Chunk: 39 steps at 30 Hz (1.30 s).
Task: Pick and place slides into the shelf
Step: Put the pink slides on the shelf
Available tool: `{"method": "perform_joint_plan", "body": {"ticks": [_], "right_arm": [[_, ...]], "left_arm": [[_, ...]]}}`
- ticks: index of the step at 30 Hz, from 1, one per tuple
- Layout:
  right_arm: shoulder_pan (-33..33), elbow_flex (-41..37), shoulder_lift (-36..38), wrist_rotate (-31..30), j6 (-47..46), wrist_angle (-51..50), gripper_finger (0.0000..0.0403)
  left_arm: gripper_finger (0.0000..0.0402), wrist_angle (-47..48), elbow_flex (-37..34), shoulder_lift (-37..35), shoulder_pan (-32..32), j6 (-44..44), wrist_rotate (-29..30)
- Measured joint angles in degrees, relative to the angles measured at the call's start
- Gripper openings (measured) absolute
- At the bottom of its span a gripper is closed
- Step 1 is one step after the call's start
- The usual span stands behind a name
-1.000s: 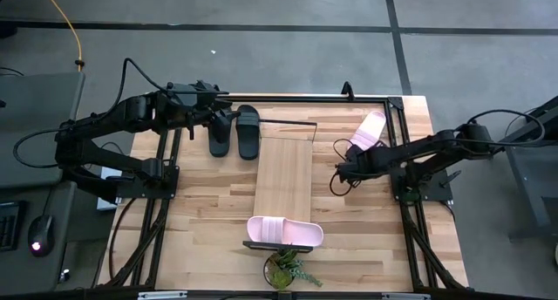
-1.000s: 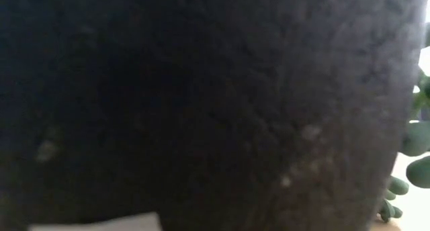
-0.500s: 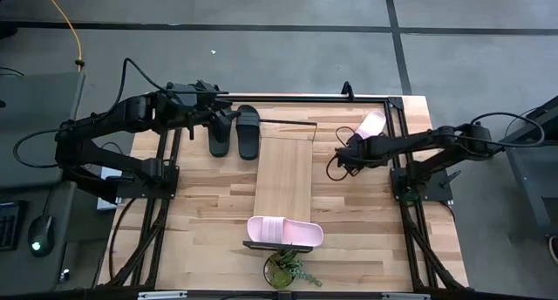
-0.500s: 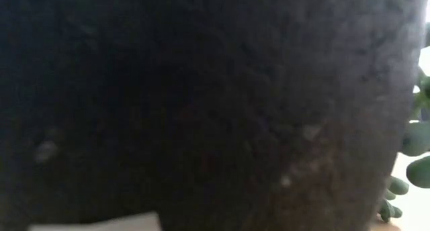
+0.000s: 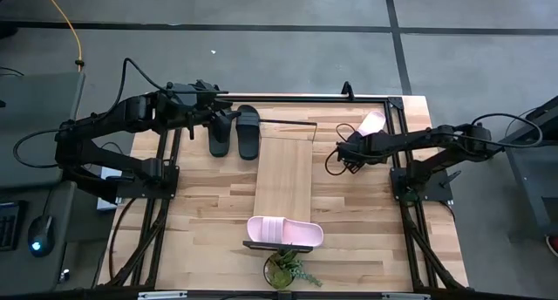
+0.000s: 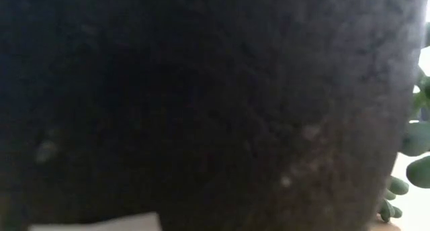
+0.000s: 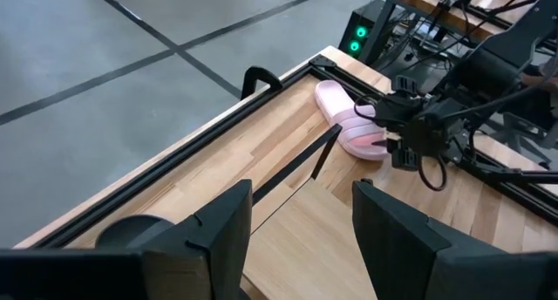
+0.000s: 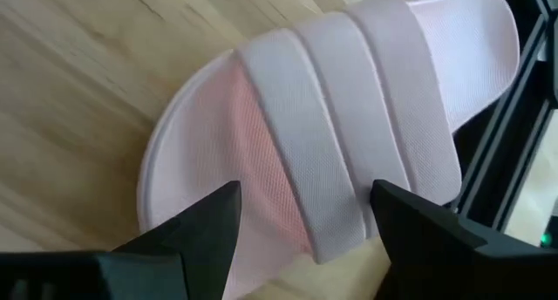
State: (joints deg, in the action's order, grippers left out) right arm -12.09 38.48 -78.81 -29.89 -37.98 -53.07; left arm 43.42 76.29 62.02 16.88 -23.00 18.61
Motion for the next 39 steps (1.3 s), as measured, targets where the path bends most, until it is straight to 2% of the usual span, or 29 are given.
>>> {"method": "perform_joint_plan", "body": {"ticks": [23,35,39], "right_arm": [[-5.4,-0.09,0.0,-3.0,7.01,0.17,0.025],[-8.93,-0.09,-0.09,-3.33,7.41,0.19,0.025],[-8.93,-0.06,-1.84,-2.94,7.89,0.45,0.0237]], "left_arm": [[0.0184,0.0,0.0,-0.02,0.0,-0.02,0.04],[0.0184,0.02,0.0,0.0,0.0,-0.02,0.05],[0.0184,0.0,0.0,0.0,0.0,-0.02,0.07]]}}
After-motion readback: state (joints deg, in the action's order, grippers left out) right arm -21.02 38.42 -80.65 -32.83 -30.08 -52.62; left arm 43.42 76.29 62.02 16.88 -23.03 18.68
